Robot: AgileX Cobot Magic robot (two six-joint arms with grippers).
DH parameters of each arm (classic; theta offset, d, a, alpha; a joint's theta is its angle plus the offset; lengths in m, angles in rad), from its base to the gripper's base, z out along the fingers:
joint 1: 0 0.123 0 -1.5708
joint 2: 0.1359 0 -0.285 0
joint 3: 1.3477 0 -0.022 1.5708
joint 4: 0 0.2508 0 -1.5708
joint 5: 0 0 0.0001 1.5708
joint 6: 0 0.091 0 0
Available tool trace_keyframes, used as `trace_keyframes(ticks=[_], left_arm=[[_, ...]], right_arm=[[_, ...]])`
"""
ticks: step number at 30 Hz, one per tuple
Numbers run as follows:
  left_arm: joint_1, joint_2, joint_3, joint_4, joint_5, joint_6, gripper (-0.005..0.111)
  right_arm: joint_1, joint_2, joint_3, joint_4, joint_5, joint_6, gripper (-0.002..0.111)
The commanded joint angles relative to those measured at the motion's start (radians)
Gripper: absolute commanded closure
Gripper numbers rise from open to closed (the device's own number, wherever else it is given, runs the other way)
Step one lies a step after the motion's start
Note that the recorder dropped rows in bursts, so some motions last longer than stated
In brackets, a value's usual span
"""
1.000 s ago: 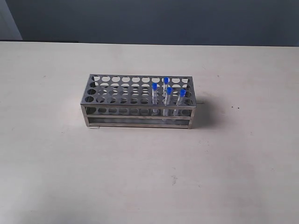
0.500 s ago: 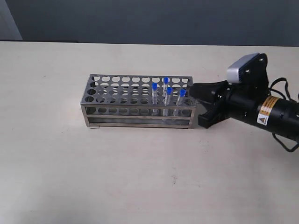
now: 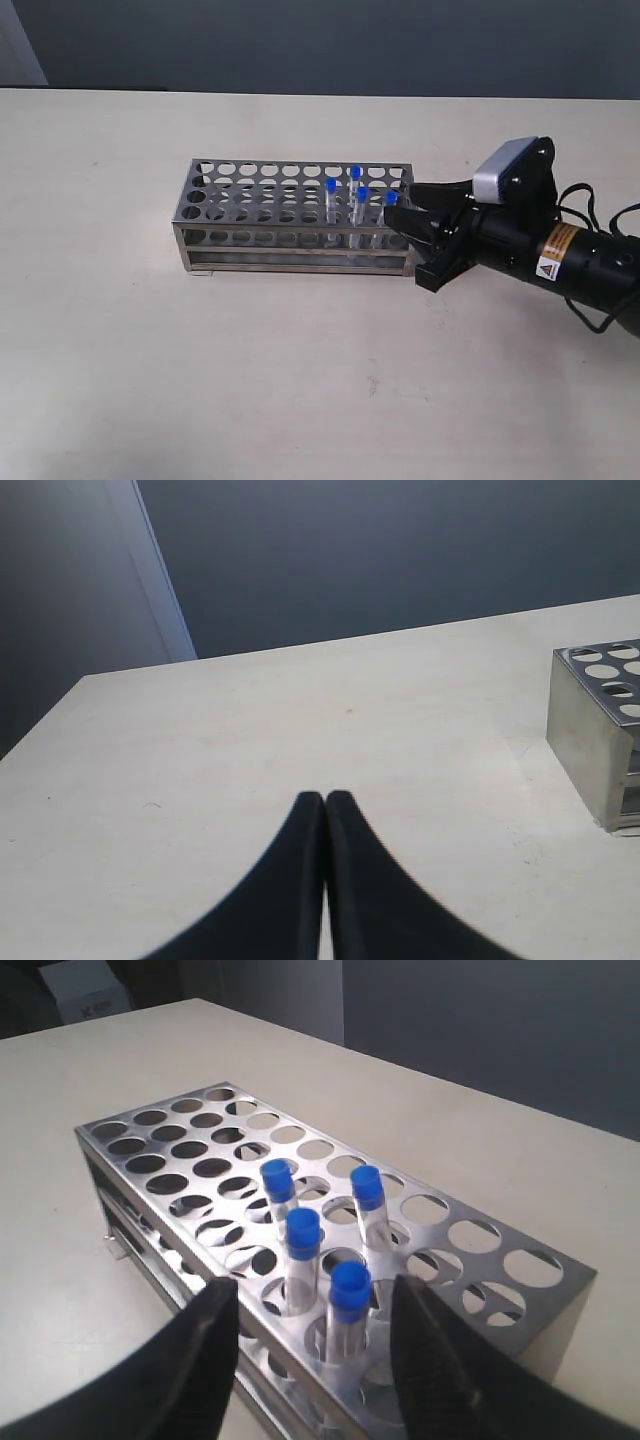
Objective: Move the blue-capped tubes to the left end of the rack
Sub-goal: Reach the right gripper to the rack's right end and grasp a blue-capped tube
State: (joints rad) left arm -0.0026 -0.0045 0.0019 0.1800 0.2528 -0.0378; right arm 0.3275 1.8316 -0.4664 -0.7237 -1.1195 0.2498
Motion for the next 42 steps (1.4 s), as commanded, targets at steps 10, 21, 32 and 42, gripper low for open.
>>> trace_keyframes(ticks=[10,21,32,42], left_arm=[[-0.007,0.004,-0.002,-0.002,-0.013,-0.003,0.106],[-0.007,0.004,-0.002,-0.002,-0.013,-0.003,0.106],[-0.007,0.004,-0.002,-0.002,-0.013,-0.003,0.106],[-0.007,0.004,-0.002,-0.002,-0.013,-0.003,0.106]], right_arm=[[0.023,0.080,-0.098,-0.004,-0.008,-0.013,0.062],[0.023,0.080,-0.097,-0.004,0.019,-0.013,0.062],[0.023,0.080,-0.097,-0.011,0.019,-0.026,0.062],[0.023,0.080,-0.097,-0.041,0.031,-0.037,0.062]])
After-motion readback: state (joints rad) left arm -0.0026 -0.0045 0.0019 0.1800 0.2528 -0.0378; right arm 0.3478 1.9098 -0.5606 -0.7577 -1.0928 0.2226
